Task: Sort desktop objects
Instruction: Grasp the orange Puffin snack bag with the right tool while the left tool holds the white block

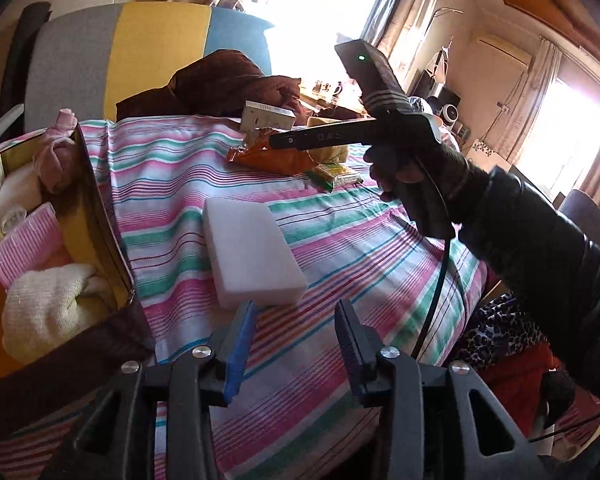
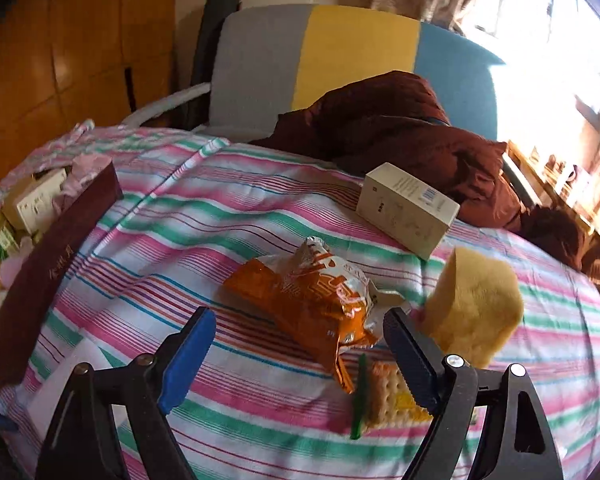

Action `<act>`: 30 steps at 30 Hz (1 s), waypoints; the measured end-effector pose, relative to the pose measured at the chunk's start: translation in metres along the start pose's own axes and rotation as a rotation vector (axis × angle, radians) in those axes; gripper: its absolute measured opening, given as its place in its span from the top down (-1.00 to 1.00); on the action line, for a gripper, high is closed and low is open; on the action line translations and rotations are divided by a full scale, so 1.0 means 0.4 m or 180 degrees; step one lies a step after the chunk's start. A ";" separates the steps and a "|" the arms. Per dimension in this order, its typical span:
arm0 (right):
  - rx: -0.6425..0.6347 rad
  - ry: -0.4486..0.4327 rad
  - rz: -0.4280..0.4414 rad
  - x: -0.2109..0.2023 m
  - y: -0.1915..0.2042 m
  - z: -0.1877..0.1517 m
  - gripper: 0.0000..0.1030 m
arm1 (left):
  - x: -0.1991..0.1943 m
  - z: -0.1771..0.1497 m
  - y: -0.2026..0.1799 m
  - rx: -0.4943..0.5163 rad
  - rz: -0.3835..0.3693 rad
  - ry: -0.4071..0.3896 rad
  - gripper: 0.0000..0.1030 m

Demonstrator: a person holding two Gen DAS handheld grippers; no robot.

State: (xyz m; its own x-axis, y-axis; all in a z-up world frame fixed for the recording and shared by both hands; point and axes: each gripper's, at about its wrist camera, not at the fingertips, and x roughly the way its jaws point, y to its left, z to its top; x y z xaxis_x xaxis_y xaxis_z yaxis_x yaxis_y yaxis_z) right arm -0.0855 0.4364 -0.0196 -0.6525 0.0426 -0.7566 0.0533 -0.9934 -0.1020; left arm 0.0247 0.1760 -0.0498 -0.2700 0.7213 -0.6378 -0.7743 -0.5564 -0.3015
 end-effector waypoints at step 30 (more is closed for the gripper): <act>-0.0627 0.0076 0.0006 0.069 -0.017 0.026 -0.51 | 0.143 0.088 -0.025 0.0303 0.0684 0.0223 -0.12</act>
